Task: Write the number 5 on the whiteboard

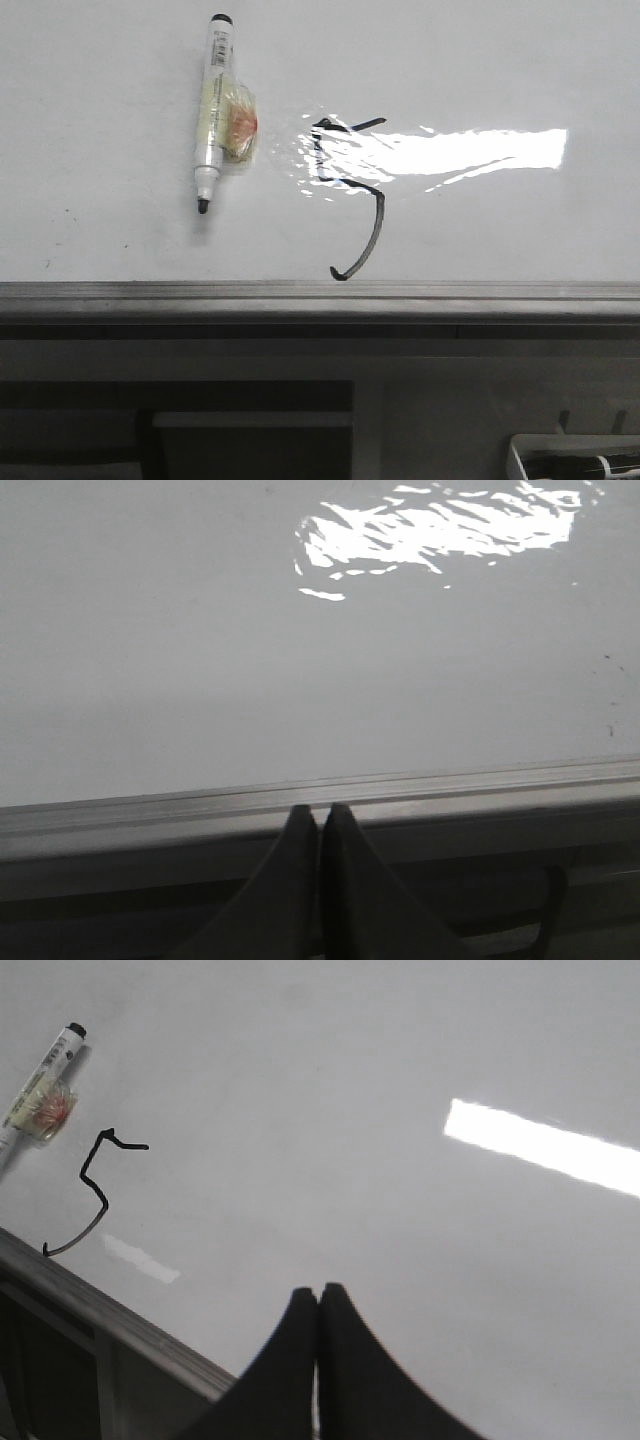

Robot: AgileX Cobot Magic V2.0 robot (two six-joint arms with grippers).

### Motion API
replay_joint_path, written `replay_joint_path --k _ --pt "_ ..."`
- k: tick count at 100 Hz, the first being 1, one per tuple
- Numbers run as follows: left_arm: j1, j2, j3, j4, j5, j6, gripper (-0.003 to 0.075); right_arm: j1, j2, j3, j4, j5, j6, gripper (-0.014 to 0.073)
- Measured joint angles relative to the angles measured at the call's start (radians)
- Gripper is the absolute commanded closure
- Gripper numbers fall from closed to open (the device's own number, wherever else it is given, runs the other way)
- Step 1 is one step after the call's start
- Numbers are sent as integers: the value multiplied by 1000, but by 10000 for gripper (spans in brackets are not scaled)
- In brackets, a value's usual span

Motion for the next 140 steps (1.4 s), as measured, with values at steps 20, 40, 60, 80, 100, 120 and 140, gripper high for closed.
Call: replay_joint_path --k 20,40,60,80,100,120,140 --pt "14 0 0 0 4 -2 741 0 0 0 0 0 0 655" --pt "14 0 0 0 4 -2 741 0 0 0 0 0 0 655" --pt "14 0 0 0 4 -2 741 0 0 0 0 0 0 655" --pt "14 0 0 0 4 -2 741 0 0 24 -7 -2 0 655" --pt "14 0 0 0 6 -2 741 -38 0 139 -65 -95 80 655" --pt "14 0 0 0 6 -2 741 -282 54 269 109 -308 115 655" --pt "14 0 0 0 6 -2 741 -615 97 431 327 -526 87 655"
